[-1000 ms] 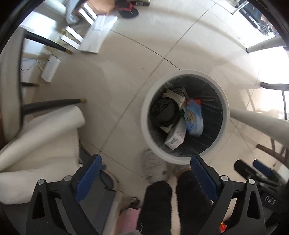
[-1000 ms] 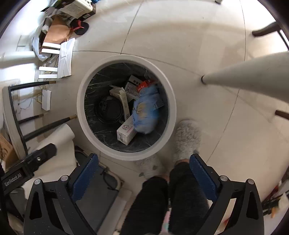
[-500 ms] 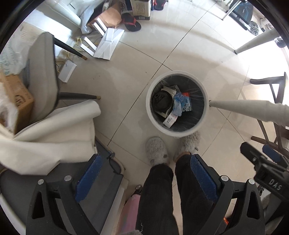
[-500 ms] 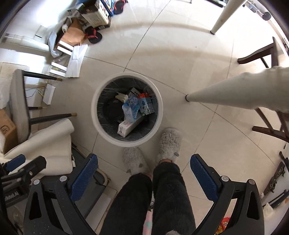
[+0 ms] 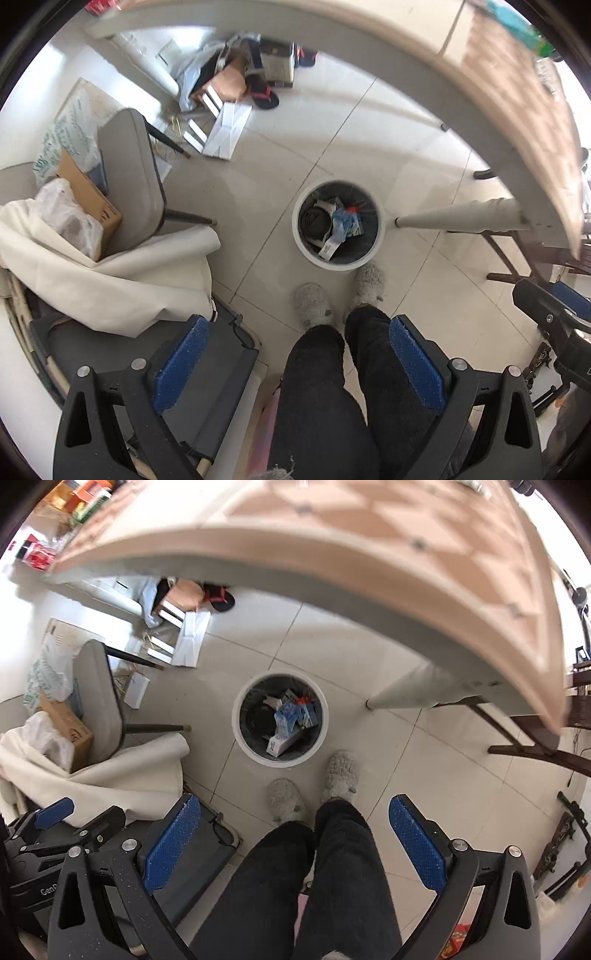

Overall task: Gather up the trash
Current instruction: 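Raise both tools back toward the table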

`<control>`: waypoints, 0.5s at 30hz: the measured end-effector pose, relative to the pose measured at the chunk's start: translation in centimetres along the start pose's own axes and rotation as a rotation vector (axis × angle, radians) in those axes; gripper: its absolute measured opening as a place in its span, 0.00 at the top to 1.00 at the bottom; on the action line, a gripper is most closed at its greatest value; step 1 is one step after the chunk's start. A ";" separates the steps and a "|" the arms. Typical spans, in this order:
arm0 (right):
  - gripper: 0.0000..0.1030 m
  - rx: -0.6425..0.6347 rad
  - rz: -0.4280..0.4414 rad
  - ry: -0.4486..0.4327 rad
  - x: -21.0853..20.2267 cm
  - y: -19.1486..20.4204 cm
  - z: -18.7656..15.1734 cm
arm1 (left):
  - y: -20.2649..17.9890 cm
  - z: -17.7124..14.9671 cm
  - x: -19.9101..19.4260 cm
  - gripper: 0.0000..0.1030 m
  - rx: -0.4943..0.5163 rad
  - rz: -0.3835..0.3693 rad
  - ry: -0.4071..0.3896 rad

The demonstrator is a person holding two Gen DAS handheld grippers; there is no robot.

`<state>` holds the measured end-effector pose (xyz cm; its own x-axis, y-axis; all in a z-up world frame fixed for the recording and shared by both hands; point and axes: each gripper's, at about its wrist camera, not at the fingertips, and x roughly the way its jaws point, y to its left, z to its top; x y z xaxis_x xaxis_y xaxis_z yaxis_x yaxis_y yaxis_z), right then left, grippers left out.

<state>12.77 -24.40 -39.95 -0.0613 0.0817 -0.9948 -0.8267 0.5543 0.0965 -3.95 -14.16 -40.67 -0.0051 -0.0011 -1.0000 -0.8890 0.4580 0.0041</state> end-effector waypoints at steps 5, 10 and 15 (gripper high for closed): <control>0.00 0.008 0.029 -0.031 -5.7 -0.2 -0.5 | 0.3 -0.1 -4.9 0.03 -0.004 0.021 -0.068; 0.00 0.066 0.081 -0.083 -10.9 -1.4 0.8 | -0.3 2.1 -9.5 0.03 -0.004 0.058 -0.187; 0.00 0.151 0.148 -0.157 -15.1 -4.0 4.5 | -2.8 7.1 -12.7 0.03 0.008 0.127 -0.285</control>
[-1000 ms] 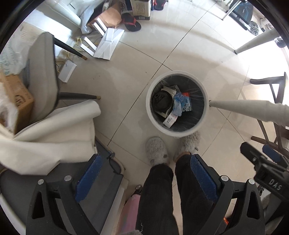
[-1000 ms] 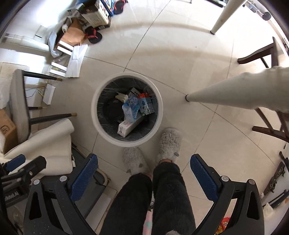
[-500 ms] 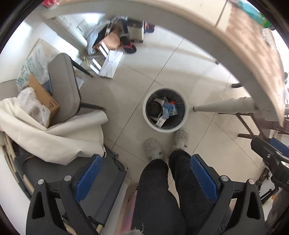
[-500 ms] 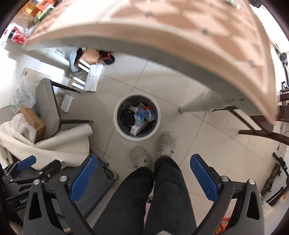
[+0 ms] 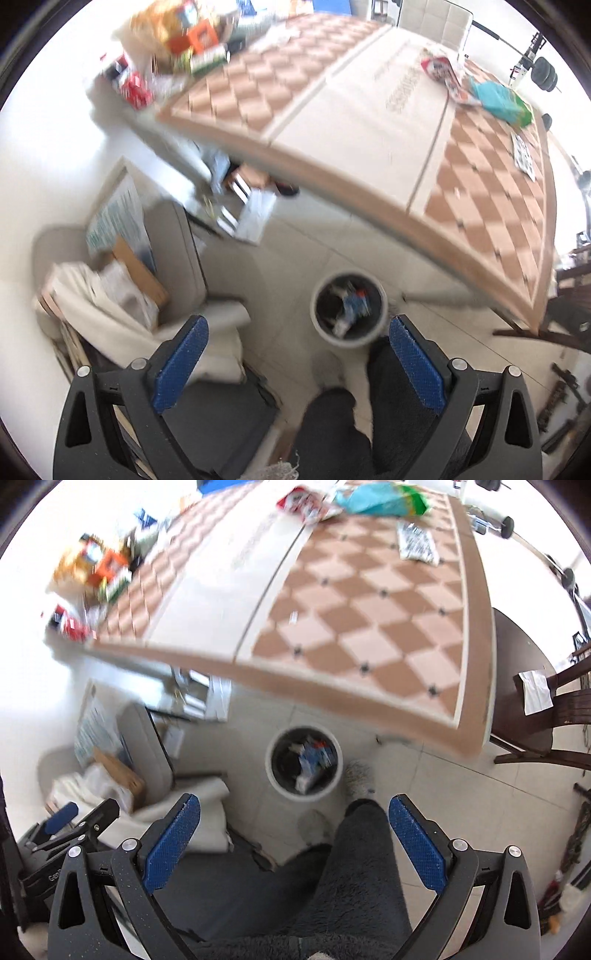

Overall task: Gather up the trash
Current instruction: 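Raise both tools back toward the table, then grasp the red duck-feet snack packet with the left tool while the right tool grasps the silver blister pack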

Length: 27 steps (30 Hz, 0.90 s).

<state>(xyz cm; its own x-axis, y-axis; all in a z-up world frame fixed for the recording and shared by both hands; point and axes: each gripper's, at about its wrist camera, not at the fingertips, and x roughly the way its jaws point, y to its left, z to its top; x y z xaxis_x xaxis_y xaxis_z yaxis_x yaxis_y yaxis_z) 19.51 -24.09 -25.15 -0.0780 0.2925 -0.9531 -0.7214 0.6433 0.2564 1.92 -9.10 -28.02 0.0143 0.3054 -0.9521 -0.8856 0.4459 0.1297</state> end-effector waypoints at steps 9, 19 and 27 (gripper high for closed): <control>0.00 0.174 -0.080 -0.074 0.1 -9.2 15.4 | -8.7 13.3 2.6 0.00 0.050 -0.003 -0.019; 0.01 0.300 -0.159 0.086 12.4 -18.7 31.9 | -20.6 26.3 11.1 0.00 0.082 -0.003 0.161; 0.37 0.138 -0.297 0.050 15.6 -16.0 35.2 | -24.3 34.1 14.9 0.00 -0.032 -0.142 0.231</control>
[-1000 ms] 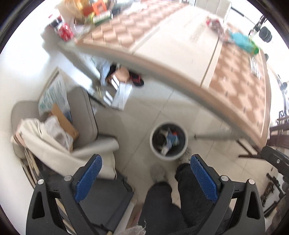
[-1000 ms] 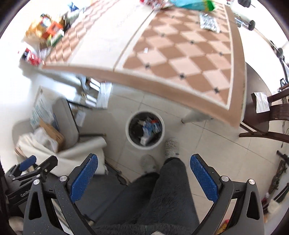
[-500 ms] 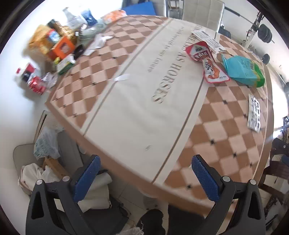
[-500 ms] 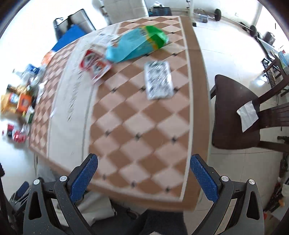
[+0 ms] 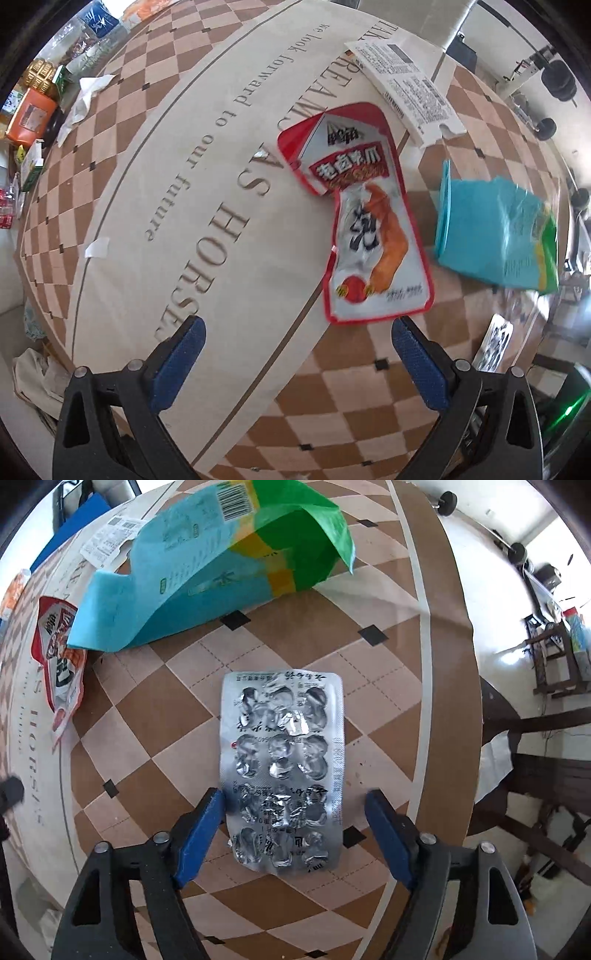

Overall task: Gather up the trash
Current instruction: 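Grasp the red duck-feet snack packet with the left tool while the right tool grasps the silver blister pack, then lift the snack packet and blister pack and carry them over the bin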

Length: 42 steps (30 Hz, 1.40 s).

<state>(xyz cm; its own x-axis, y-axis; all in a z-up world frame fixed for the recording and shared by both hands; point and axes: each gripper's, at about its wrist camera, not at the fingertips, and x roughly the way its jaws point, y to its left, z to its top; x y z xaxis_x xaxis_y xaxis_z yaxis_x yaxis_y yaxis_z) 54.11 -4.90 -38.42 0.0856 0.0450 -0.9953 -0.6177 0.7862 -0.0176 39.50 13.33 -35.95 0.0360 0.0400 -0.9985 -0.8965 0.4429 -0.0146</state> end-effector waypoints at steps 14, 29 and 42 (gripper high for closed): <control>0.37 0.107 0.017 0.002 -0.4 -4.2 4.4 | -4.1 3.7 5.1 0.12 0.051 0.007 0.114; 0.37 0.045 0.093 0.003 -2.2 -2.4 0.5 | 0.1 -8.5 0.9 0.51 0.216 -0.033 0.095; 0.37 0.028 0.089 0.006 -1.3 -2.3 -2.5 | 2.8 -9.4 2.7 0.47 0.137 -0.035 0.078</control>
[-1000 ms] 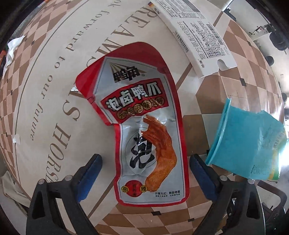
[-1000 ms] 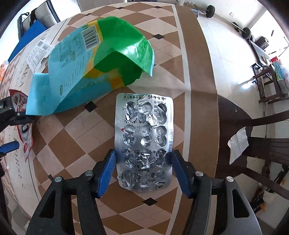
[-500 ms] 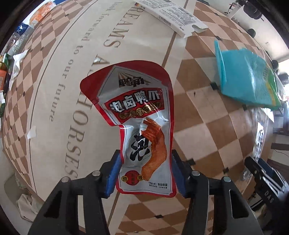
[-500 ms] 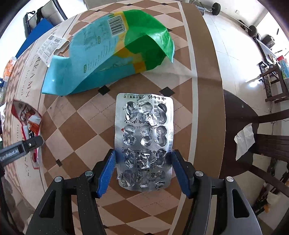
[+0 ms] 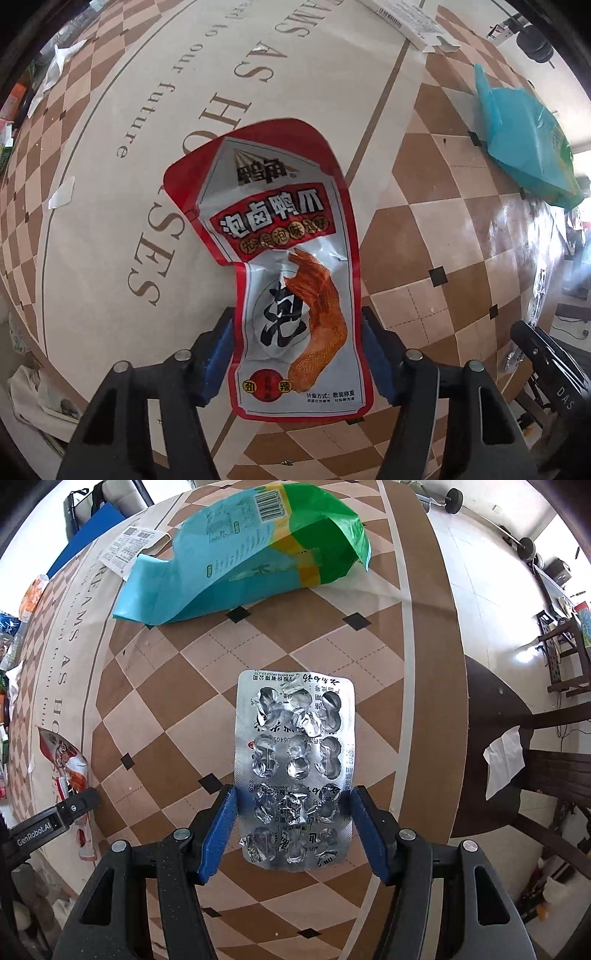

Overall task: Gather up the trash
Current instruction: 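Lift the snack packet and blister pack and carry them over the bin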

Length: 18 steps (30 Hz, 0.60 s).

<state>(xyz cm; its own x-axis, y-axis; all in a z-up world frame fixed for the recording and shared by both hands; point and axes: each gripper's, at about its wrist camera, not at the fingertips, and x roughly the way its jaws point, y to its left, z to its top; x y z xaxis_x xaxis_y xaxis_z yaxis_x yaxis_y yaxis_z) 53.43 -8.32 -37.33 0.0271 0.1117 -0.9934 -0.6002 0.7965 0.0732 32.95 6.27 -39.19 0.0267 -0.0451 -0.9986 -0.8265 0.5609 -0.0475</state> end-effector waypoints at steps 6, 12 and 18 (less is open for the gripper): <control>0.37 -0.010 0.022 -0.009 -0.5 0.6 -1.0 | 0.9 -1.0 -1.2 0.62 0.017 -0.021 0.016; 0.37 -0.016 0.051 -0.027 -1.6 1.0 -2.3 | 1.6 -3.1 -2.4 0.63 0.001 -0.026 -0.017; 0.37 -0.029 0.072 -0.055 -3.5 1.7 -3.8 | 1.1 -6.0 -6.7 0.63 0.059 0.018 -0.121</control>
<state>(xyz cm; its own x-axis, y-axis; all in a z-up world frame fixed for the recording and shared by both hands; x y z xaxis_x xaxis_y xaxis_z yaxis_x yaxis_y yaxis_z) 49.25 -9.64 -34.07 0.0267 0.2014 -0.9792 -0.6251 0.7678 0.1408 28.46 2.25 -32.40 0.0833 0.0637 -0.9945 -0.7933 0.6082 -0.0275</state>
